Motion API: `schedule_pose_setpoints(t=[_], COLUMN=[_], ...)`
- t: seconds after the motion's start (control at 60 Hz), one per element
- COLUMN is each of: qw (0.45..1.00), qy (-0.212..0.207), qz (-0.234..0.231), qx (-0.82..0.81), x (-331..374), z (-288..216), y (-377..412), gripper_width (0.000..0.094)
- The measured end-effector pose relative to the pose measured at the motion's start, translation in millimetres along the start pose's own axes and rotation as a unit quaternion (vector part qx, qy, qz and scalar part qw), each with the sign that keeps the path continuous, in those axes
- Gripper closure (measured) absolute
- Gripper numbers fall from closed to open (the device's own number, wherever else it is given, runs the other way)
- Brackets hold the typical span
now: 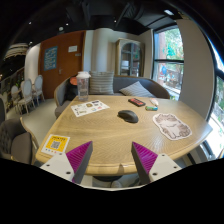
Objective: Arrange mouse
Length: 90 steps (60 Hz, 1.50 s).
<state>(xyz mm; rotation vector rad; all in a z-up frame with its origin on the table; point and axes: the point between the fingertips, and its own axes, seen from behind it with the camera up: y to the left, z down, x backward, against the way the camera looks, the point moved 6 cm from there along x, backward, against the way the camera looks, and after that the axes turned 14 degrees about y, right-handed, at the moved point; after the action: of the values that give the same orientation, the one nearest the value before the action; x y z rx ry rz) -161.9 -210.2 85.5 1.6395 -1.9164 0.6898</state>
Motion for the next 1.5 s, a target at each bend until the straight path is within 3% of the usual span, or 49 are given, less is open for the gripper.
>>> schedule_pose_setpoints(t=[0.25, 0.517, 0.75, 0.95, 1.017, 1.067, 1.233, 1.333, 1.5], qw=[0.999, 0.998, 0.994, 0.995, 0.995, 0.996, 0.996, 0.995, 0.997], qy=[0.04, 0.048, 0.088, 0.091, 0.09, 0.086, 0.086, 0.091, 0.048], qz=[0.006, 0.022, 0.004, -0.029, -0.03, -0.024, -0.006, 0.001, 0.059], qx=[-0.009, 0.025, 0.066, 0.023, 0.008, 0.007, 0.017, 0.027, 0.015], x=[-50, -164, -253, -284, -289, -291, -289, -278, -216], z=[-13, -99, -146, -166, -167, -167, -166, -164, -176], y=[-24, -69, -86, -99, -102, -105, -101, -102, -150], gripper_width=[0.0105, 0.0106, 0.0111, 0.0123, 0.0197, 0.0355, 0.0537, 0.0558, 0.0558])
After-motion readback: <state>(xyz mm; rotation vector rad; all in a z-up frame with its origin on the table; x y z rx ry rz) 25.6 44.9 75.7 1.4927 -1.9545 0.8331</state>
